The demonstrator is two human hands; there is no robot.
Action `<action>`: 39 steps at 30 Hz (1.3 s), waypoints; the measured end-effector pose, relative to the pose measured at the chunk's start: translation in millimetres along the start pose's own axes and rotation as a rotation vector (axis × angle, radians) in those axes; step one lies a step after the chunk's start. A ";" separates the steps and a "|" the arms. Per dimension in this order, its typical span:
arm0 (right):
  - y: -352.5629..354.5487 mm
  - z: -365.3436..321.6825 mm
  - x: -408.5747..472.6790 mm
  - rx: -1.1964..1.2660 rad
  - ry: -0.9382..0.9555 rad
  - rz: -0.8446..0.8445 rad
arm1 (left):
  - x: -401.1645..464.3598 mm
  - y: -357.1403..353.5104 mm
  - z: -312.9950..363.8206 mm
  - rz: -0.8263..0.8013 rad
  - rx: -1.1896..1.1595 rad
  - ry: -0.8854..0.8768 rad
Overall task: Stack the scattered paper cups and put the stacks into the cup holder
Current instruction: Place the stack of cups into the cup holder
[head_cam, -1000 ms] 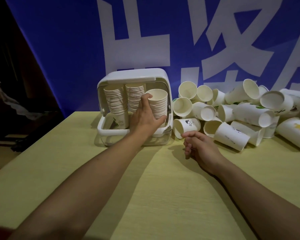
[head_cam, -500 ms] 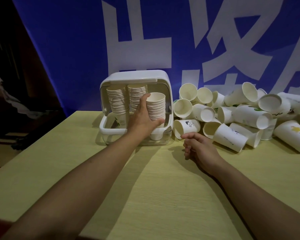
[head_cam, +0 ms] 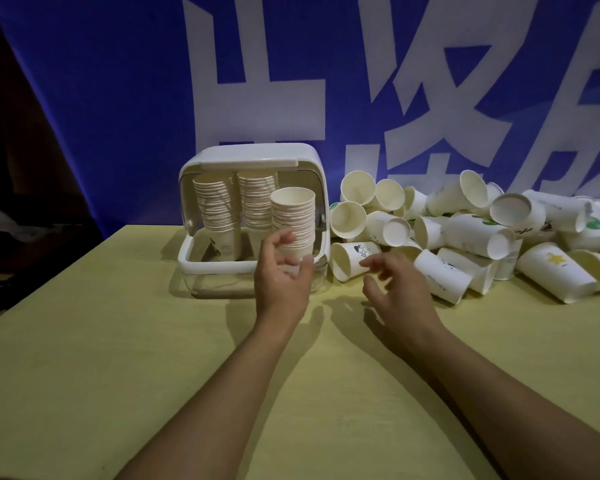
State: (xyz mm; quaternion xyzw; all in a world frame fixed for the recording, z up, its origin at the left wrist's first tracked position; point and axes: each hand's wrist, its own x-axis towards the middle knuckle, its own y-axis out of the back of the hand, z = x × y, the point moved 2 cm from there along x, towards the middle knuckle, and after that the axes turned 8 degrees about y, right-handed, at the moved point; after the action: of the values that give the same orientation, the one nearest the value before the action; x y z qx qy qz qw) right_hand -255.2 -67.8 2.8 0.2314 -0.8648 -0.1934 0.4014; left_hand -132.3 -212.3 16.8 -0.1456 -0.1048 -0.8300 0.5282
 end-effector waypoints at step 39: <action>-1.0 13.2 49.5 -0.557 0.187 -0.423 | -17.7 14.3 -11.0 -0.382 0.078 0.120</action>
State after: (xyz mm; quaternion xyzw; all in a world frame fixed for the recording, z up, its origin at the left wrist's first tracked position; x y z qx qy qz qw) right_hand -293.6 -94.1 24.2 0.3035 -0.6717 -0.4782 0.4774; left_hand -113.7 -207.0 0.5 -0.0527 -0.1307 -0.9175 0.3719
